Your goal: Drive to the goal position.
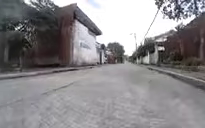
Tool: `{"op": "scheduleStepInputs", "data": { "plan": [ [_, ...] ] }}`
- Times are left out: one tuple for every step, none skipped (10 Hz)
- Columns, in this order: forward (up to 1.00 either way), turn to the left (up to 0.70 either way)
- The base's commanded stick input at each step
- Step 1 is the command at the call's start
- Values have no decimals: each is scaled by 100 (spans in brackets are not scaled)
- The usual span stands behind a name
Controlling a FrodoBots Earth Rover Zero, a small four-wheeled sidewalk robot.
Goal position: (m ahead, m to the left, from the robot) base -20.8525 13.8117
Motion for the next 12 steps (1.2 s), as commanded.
{"op": "scheduleStepInputs", "data": {
  "plan": [
    [100,38],
    [100,38],
    [100,38],
    [100,38],
    [100,38],
    [100,38],
    [100,38],
    [100,38],
    [100,38],
    [100,38],
    [100,38],
    [100,38]
  ]
}}
